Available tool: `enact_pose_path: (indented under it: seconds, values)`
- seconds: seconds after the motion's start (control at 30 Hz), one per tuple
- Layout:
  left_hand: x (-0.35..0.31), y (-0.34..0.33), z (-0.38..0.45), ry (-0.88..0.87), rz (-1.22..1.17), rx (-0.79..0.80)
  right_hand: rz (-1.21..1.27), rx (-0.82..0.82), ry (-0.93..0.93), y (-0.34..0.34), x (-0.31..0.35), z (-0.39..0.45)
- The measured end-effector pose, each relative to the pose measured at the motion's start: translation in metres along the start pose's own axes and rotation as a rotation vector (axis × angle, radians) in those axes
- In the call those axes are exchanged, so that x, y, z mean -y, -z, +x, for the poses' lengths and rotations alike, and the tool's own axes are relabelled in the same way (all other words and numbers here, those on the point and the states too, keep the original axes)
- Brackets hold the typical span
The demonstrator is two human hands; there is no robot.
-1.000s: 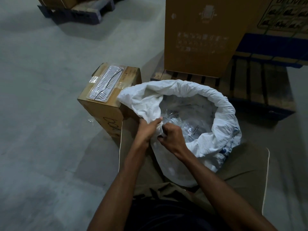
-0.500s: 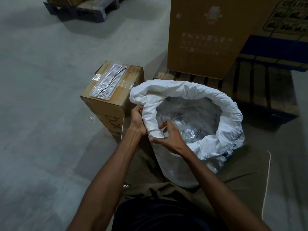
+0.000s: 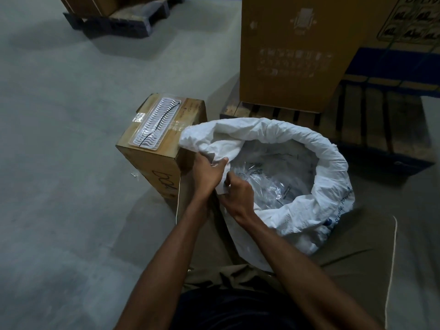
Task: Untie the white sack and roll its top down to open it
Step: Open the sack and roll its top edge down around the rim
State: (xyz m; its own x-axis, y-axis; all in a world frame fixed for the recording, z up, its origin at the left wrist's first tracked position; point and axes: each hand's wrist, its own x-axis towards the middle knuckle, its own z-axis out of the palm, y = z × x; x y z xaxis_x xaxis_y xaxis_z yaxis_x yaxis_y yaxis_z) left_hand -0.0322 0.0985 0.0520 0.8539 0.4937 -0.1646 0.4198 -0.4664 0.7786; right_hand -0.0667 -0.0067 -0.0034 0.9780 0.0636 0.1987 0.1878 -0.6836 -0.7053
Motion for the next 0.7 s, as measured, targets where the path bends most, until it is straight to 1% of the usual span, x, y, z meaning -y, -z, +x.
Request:
enact_pose_path:
  seconds: [0.03,0.07,0.1,0.13,0.17,0.2,0.3,0.37,0.4,0.47,0.53,0.57,0.6,0.63,0.67,0.7]
  values:
    - [-0.002,-0.004,0.005,0.051,-0.058,0.021,-0.062,-0.010,0.044,-0.002,-0.001,-0.003]
    - [-0.003,-0.007,0.012,0.139,-0.152,0.057,-0.116,-0.022,0.085,-0.004,-0.004,-0.005]
    - [-0.002,-0.010,0.019,0.246,-0.282,0.142,-0.142,-0.038,0.107,-0.003,-0.006,-0.006]
    - [-0.003,-0.010,0.021,0.379,-0.465,0.273,-0.128,-0.039,0.097,-0.002,-0.009,-0.006]
    - [-0.007,-0.004,0.016,0.472,-0.627,0.412,-0.080,-0.024,0.065,0.001,-0.011,-0.005]
    - [-0.009,-0.001,0.013,0.527,-0.733,0.469,-0.002,0.010,0.018,0.004,-0.014,-0.004]
    - [-0.006,0.002,0.015,0.604,-0.962,0.334,0.248,0.162,-0.081,0.007,-0.024,-0.002]
    - [-0.008,0.004,0.009,0.556,-1.091,0.452,0.261,0.234,-0.136,0.007,-0.023,-0.001]
    - [-0.007,0.003,0.011,0.548,-1.111,0.472,0.248,0.219,-0.157,0.006,-0.021,0.001]
    - [-0.004,-0.001,0.023,0.475,-1.076,0.544,0.245,0.129,-0.186,0.007,-0.017,0.007]
    - [-0.008,0.000,0.031,0.406,-0.870,0.593,0.220,0.070,-0.214,0.006,-0.013,0.013]
    - [-0.011,0.001,0.033,0.381,-0.701,0.570,0.187,0.053,-0.220,0.006,-0.010,0.015]
    - [-0.012,0.000,0.035,0.364,-0.483,0.479,0.133,0.044,-0.226,0.004,-0.007,0.017]
    - [-0.008,-0.002,0.038,0.296,-0.238,0.333,0.065,0.037,-0.232,0.002,-0.005,0.018]
    - [-0.003,-0.005,0.043,0.174,-0.051,0.202,-0.001,0.028,-0.230,0.000,-0.004,0.018]
    - [0.001,-0.007,0.047,0.049,0.050,0.138,-0.060,0.013,-0.213,-0.003,-0.004,0.018]
